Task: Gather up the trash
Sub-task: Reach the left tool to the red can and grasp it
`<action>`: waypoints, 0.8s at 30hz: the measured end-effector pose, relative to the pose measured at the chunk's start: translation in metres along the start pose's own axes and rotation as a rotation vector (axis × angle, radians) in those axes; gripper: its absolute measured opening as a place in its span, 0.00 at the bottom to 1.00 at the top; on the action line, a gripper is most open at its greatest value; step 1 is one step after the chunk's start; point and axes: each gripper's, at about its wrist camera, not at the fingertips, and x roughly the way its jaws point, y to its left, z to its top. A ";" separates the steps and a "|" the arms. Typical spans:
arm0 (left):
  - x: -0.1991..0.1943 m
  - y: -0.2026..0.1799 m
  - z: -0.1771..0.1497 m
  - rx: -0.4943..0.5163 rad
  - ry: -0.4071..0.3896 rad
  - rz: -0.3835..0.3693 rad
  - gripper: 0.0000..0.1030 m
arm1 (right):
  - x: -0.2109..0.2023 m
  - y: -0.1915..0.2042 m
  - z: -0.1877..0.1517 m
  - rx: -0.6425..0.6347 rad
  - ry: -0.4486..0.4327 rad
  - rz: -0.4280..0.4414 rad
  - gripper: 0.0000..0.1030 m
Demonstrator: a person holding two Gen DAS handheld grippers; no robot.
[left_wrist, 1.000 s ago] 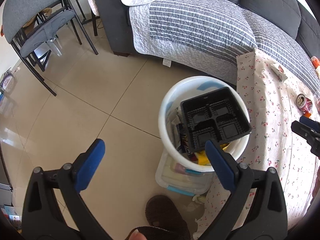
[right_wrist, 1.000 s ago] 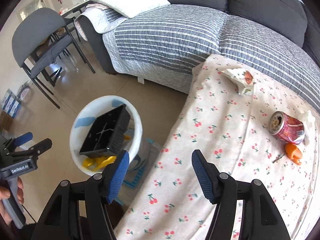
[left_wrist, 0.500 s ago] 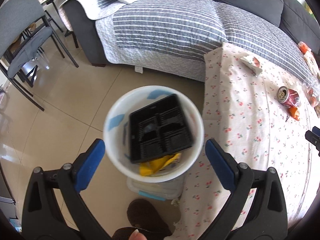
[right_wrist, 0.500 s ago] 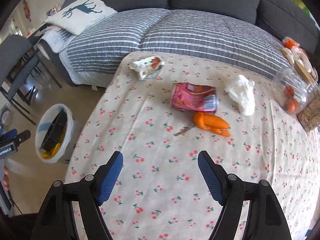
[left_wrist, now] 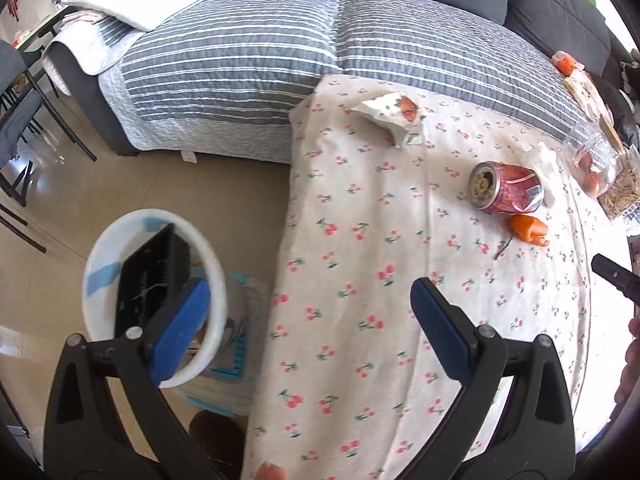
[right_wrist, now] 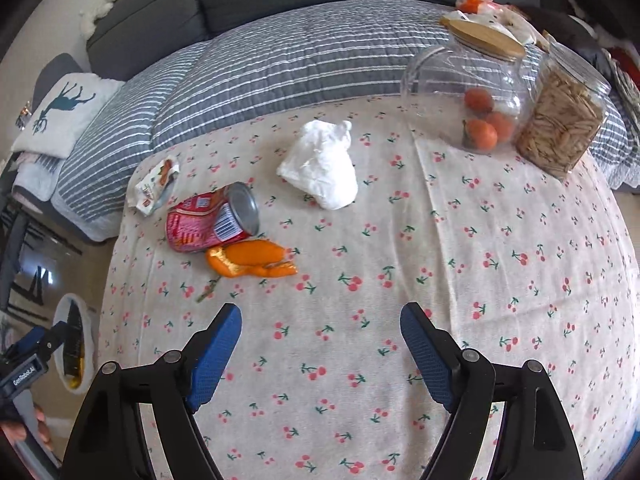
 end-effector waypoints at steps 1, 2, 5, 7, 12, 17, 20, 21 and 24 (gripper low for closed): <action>0.001 -0.013 0.003 0.012 -0.004 -0.021 0.97 | 0.000 -0.005 0.001 0.007 0.001 -0.004 0.81; 0.002 -0.026 0.006 0.024 -0.010 -0.039 0.98 | 0.001 -0.011 0.002 0.013 0.003 -0.009 0.81; 0.002 -0.062 0.012 0.066 -0.040 -0.064 0.99 | 0.003 -0.028 0.003 0.024 0.009 -0.020 0.81; 0.003 -0.085 0.016 0.085 -0.062 -0.073 0.99 | 0.004 -0.040 0.004 0.034 0.015 -0.019 0.81; 0.023 -0.122 0.031 0.012 -0.035 -0.126 0.99 | 0.006 -0.069 0.008 0.038 0.010 -0.046 0.81; 0.045 -0.165 0.048 -0.016 0.000 -0.134 0.99 | 0.006 -0.090 0.010 0.034 0.005 -0.077 0.81; 0.055 -0.179 0.056 -0.040 0.006 -0.093 0.99 | 0.005 -0.100 0.011 0.025 0.002 -0.081 0.81; 0.059 -0.181 0.057 -0.046 0.011 -0.070 0.99 | 0.005 -0.102 0.012 0.018 0.002 -0.083 0.81; 0.073 -0.183 0.056 -0.074 0.048 -0.020 0.99 | 0.005 -0.106 0.013 -0.014 -0.002 -0.100 0.81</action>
